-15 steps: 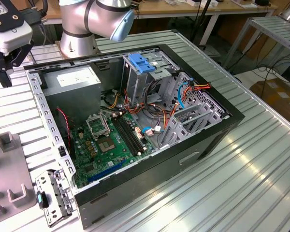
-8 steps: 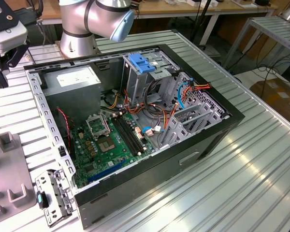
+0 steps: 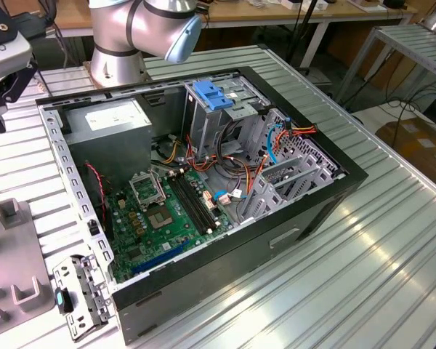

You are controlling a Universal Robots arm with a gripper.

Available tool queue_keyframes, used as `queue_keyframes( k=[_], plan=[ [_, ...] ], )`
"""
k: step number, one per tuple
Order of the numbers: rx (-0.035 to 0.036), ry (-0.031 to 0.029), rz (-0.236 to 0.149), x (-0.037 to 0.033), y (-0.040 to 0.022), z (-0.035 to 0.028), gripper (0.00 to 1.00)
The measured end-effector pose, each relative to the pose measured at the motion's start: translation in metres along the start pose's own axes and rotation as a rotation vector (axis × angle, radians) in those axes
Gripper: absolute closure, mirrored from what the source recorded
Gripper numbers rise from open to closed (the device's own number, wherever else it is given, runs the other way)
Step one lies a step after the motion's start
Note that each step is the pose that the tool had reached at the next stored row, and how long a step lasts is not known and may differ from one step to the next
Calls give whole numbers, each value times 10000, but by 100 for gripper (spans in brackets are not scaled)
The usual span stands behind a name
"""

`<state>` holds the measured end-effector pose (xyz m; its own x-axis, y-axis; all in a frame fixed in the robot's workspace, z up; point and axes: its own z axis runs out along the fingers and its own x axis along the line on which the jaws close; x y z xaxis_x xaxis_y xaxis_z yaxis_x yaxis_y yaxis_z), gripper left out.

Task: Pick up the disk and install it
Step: 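Reach for the disk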

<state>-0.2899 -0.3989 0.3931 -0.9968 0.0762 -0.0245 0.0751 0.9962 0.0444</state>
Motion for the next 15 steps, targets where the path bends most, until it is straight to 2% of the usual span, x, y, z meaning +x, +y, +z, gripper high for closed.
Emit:
queue_keyframes(
  k=[9,15],
  plan=[
    [0,0,-1,113,-9,-3,89],
    [0,0,1,298,-18,-8,89]
  ],
)
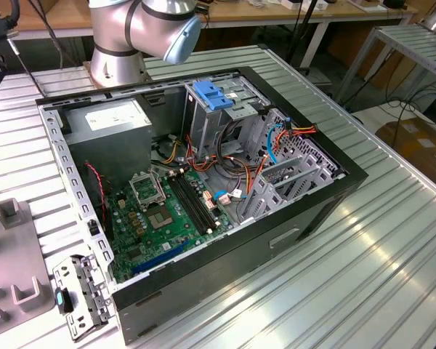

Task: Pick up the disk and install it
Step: 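Reach for the disk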

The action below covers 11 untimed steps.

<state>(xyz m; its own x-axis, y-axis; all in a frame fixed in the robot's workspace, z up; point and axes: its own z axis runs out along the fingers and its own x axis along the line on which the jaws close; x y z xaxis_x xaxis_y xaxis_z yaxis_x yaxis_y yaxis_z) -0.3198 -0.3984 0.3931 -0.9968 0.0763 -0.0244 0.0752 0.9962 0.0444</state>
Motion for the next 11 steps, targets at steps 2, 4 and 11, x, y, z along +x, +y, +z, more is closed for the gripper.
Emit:
queue_keyframes(
  k=[2,4,11],
  plan=[
    [1,1,-1,45,-3,-2,89],
    [0,0,-1,102,-7,-3,89],
    [1,1,-1,255,-15,-7,89]
  ],
)
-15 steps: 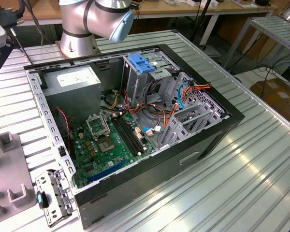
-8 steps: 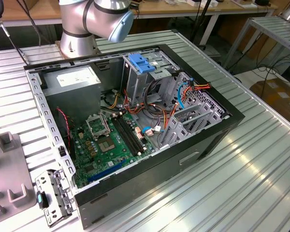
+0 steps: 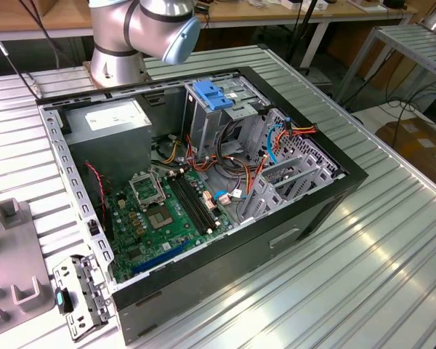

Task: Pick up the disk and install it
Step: 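Reach for the disk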

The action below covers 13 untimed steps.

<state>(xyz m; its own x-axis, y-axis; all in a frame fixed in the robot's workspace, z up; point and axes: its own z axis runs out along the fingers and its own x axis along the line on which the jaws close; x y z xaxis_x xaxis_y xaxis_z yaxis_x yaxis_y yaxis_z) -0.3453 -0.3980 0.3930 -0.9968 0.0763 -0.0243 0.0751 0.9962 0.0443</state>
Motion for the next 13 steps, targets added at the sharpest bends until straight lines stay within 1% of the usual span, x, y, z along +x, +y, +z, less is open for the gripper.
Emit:
queue_keyframes(
  k=[6,8,9,11,13],
  plan=[
    [-3,7,1,345,8,-1,89],
    [-4,17,1,411,14,0,89],
    [-3,24,3,464,19,1,89],
    [-5,27,2,538,23,5,89],
    [-5,32,2,638,29,7,89]
  ],
)
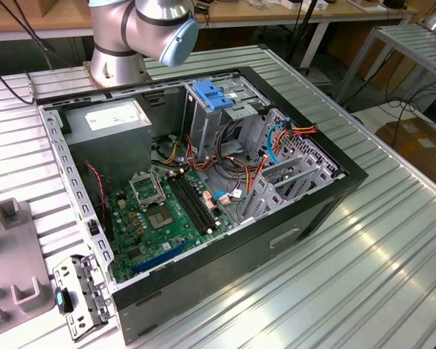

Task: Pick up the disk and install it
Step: 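Reach for the disk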

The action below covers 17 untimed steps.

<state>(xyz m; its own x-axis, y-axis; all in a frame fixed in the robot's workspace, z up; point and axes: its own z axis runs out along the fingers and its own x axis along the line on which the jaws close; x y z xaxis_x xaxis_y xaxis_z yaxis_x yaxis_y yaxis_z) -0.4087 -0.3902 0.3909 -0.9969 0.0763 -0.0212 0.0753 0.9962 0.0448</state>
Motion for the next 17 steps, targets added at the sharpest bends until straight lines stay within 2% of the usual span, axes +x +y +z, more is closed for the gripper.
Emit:
queue_keyframes(
  k=[4,5,8,9,12,14,15,17],
  plan=[
    [-15,17,3,142,6,7,89],
    [-21,64,10,159,7,10,89],
    [-9,270,43,184,14,14,89],
    [-6,289,44,227,22,22,89],
    [-8,288,42,354,48,54,89],
    [-8,294,44,498,85,86,89],
    [-8,299,44,529,91,93,89],
    [-8,300,42,530,91,93,89]
  ],
)
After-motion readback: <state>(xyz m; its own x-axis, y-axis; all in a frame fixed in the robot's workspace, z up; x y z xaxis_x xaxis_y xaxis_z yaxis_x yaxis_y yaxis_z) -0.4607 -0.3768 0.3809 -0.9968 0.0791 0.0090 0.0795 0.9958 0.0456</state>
